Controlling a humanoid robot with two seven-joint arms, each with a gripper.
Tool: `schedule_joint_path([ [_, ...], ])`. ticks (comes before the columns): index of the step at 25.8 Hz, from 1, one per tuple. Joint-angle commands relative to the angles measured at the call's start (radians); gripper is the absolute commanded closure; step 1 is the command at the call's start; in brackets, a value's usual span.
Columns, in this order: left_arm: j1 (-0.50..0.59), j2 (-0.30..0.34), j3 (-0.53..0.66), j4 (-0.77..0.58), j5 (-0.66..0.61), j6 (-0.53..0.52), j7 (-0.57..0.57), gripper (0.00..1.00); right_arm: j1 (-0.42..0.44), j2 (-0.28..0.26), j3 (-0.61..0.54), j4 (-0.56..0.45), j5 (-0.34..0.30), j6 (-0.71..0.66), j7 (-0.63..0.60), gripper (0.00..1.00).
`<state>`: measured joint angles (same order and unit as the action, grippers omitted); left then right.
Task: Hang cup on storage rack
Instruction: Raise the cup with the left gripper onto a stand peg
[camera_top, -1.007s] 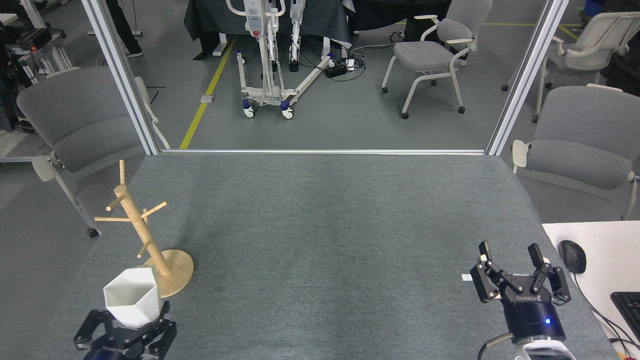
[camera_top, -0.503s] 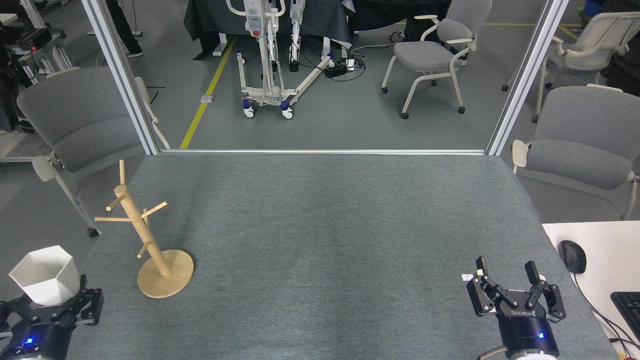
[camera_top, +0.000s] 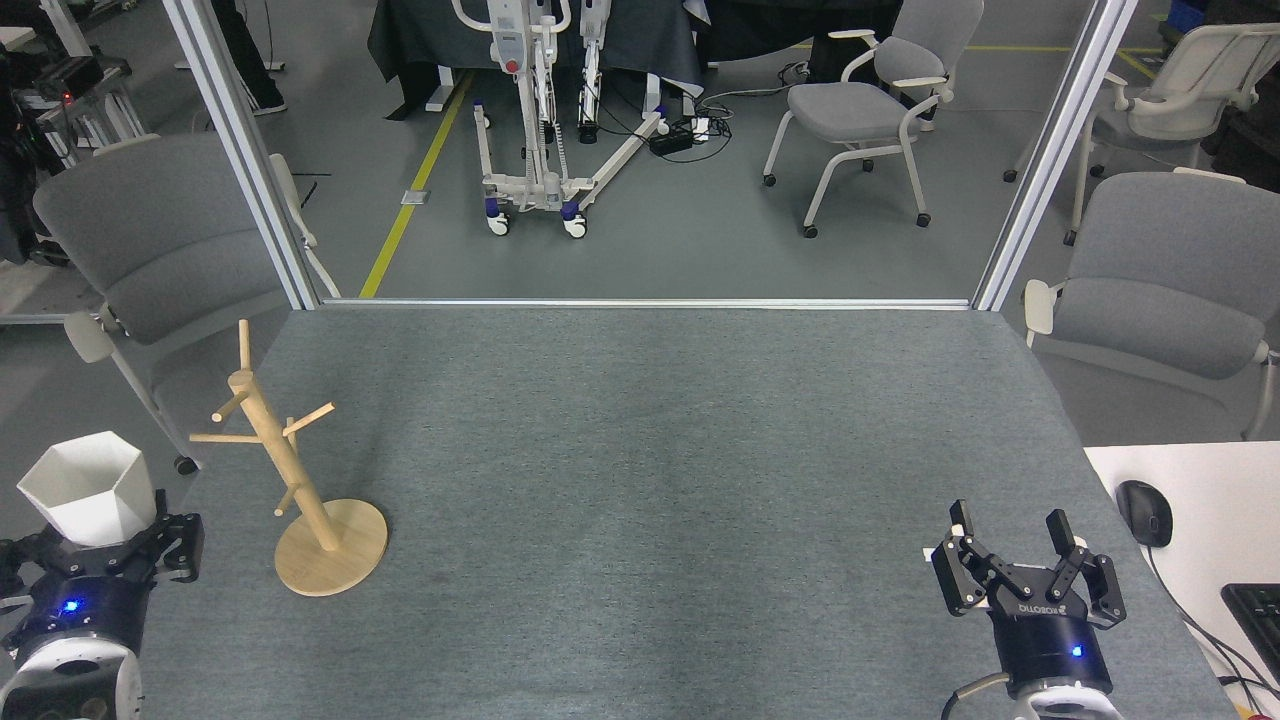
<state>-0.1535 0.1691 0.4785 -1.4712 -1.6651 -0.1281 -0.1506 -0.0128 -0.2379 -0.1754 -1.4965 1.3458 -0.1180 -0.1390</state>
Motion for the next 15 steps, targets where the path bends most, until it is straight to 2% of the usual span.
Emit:
schedule_joint_path([
  [1,0.000,0.000,-0.003,-0.012,-0.001,-0.012,-0.004,1.00,-0.019,-0.001,-0.001,0.010,-0.001,0.000,0.004,0.01],
  [15,-0.020,-0.011,-0.081,-0.006,-0.059,-0.021,-0.006,1.00,-0.027,0.003,0.002,0.028,0.009,-0.002,0.007,0.01],
])
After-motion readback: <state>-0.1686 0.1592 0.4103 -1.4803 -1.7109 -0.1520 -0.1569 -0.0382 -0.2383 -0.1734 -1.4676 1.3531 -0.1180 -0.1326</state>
